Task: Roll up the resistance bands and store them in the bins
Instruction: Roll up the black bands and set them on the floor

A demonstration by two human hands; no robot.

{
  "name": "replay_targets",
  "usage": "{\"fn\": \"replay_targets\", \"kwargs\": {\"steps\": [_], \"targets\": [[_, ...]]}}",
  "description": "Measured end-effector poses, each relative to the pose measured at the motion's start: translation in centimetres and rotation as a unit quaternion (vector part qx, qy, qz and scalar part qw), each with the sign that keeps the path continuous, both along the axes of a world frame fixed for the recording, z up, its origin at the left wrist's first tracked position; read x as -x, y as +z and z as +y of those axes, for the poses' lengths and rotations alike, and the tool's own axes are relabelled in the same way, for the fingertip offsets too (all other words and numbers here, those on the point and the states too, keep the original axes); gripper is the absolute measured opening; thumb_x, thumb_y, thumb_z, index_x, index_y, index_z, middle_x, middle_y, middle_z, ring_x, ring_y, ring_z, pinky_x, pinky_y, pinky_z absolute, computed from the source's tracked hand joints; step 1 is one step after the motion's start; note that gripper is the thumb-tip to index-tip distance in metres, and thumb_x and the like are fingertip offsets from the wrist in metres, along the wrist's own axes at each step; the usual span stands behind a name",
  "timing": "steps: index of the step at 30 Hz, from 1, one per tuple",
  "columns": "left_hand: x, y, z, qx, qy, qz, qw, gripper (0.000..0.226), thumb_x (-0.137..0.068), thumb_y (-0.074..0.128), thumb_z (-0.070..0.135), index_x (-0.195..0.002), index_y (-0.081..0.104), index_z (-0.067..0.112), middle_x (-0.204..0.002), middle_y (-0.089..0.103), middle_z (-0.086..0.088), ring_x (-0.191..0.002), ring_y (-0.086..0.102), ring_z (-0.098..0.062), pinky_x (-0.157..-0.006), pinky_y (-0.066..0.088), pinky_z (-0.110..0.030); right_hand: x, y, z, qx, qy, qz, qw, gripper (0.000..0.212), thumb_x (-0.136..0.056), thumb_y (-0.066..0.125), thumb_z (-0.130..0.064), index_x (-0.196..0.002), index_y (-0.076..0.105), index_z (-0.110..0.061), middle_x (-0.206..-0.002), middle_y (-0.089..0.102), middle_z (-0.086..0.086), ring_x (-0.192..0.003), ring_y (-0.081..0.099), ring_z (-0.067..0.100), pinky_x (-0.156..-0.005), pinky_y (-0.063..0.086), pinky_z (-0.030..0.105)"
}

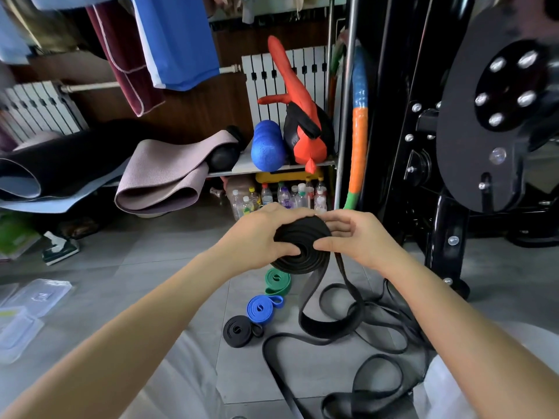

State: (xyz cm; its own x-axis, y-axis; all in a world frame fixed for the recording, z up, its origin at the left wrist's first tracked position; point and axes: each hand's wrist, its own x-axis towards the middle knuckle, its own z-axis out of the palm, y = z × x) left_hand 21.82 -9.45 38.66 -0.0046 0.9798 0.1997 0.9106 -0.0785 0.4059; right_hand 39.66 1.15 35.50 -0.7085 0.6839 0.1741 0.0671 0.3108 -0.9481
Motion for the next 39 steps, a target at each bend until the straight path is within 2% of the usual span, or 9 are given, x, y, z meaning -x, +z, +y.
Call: {"fn": "replay_targets", "kwargs": {"steps": [6, 10, 14, 17, 20, 23, 25, 30, 39], "targets": [[0.8, -0.1, -0.5, -0.083, 0.047, -0.184, 0.978, 0.073, -0.071, 0.077, 0.016, -0.106, 0.045, 0.072, -0.113, 0.056, 0.021, -0.107, 0.055, -0.006, -0.096, 0.047, -0.029, -0.8, -0.5, -0.1, 0.049, 0.013, 0.027, 0.998, 0.041, -0.071, 0.074, 0.001, -0.099, 0.063, -0.027, -0.094, 0.07, -0.008, -0.088, 0.067, -0.002, -0.079, 0.052, 0.013], [0.2, -0.8, -0.5, -0.122, 0.05, -0.319, 0.939, 0.072, -0.071, 0.077, 0.005, -0.104, 0.054, 0.065, -0.107, 0.061, 0.03, -0.104, 0.06, -0.004, -0.089, 0.054, -0.034, -0.4, -0.4, -0.4, 0.064, 0.002, 0.062, 0.996, 0.039, -0.074, 0.071, 0.004, -0.102, 0.064, -0.023, -0.09, 0.071, -0.009, -0.087, 0.068, 0.001, -0.078, 0.052, 0.014], [-0.6, -2.1, -0.7, -0.127, 0.058, -0.404, 0.904, 0.066, -0.071, 0.076, 0.0, -0.105, 0.057, 0.053, -0.114, 0.062, 0.01, -0.106, 0.062, -0.016, -0.085, 0.055, -0.047, -0.1, 0.1, -0.3, 0.034, -0.014, 0.068, 0.997, 0.034, -0.077, 0.07, 0.002, -0.1, 0.064, -0.023, -0.095, 0.071, -0.003, -0.089, 0.068, 0.006, -0.083, 0.053, 0.018], [-0.2, -1.6, -0.6, -0.056, 0.046, -0.325, 0.943, 0.058, -0.072, 0.077, 0.006, -0.107, 0.045, 0.039, -0.114, 0.058, -0.002, -0.102, 0.062, -0.022, -0.086, 0.054, -0.043, -0.2, 0.2, 0.0, 0.018, -0.002, 0.046, 0.999, 0.036, -0.075, 0.071, 0.003, -0.1, 0.064, -0.022, -0.094, 0.07, -0.005, -0.084, 0.068, 0.003, -0.08, 0.052, 0.016], [0.5, -0.8, -0.3, -0.014, 0.069, -0.101, 0.992, 0.058, -0.07, 0.08, 0.027, -0.113, 0.041, 0.029, -0.114, 0.05, 0.007, -0.102, 0.056, -0.019, -0.084, 0.047, -0.032, 0.0, 0.0, 0.2, -0.017, 0.008, 0.003, 1.0, 0.038, -0.073, 0.074, 0.0, -0.102, 0.066, -0.024, -0.09, 0.069, -0.011, -0.08, 0.066, -0.002, -0.076, 0.049, 0.01], [0.2, -0.6, -0.3, 0.017, 0.017, 0.069, 0.997, 0.07, -0.075, 0.073, 0.034, -0.133, 0.033, 0.037, -0.125, 0.047, 0.007, -0.108, 0.054, -0.019, -0.088, 0.046, -0.036, 0.6, 0.1, 0.2, -0.044, 0.019, -0.029, 0.998, 0.04, -0.072, 0.077, -0.004, -0.095, 0.062, -0.034, -0.089, 0.067, -0.015, -0.079, 0.064, -0.006, -0.076, 0.048, 0.008], [0.2, -0.3, -0.1, 0.033, -0.004, 0.087, 0.996, 0.067, -0.077, 0.07, 0.033, -0.133, 0.035, 0.04, -0.126, 0.051, 0.007, -0.108, 0.054, -0.018, -0.09, 0.046, -0.036, 0.8, 0.0, 0.3, -0.04, 0.023, -0.031, 0.998, 0.041, -0.071, 0.078, -0.004, -0.099, 0.063, -0.03, -0.091, 0.068, -0.012, -0.082, 0.065, -0.005, -0.077, 0.05, 0.011], [0.9, -0.6, -0.1, 0.002, 0.023, -0.113, 0.993, 0.058, -0.07, 0.077, 0.02, -0.117, 0.052, 0.044, -0.107, 0.055, 0.029, -0.097, 0.056, -0.002, -0.091, 0.047, -0.028, 0.4, -0.1, 0.9, 0.024, 0.013, 0.004, 1.0, 0.042, -0.069, 0.079, -0.006, -0.102, 0.064, -0.028, -0.093, 0.072, -0.005, -0.091, 0.068, 0.007, -0.081, 0.054, 0.02], [0.9, -2.2, -0.5, -0.091, 0.05, -0.363, 0.926, 0.057, -0.062, 0.077, 0.014, -0.099, 0.059, 0.054, -0.106, 0.067, 0.011, -0.102, 0.065, -0.013, -0.085, 0.055, -0.039, -0.5, -1.4, 0.5, 0.07, 0.009, 0.062, 0.996, 0.035, -0.073, 0.074, -0.004, -0.092, 0.067, -0.033, -0.089, 0.073, -0.016, -0.093, 0.067, 0.0, -0.075, 0.051, 0.012]]}}
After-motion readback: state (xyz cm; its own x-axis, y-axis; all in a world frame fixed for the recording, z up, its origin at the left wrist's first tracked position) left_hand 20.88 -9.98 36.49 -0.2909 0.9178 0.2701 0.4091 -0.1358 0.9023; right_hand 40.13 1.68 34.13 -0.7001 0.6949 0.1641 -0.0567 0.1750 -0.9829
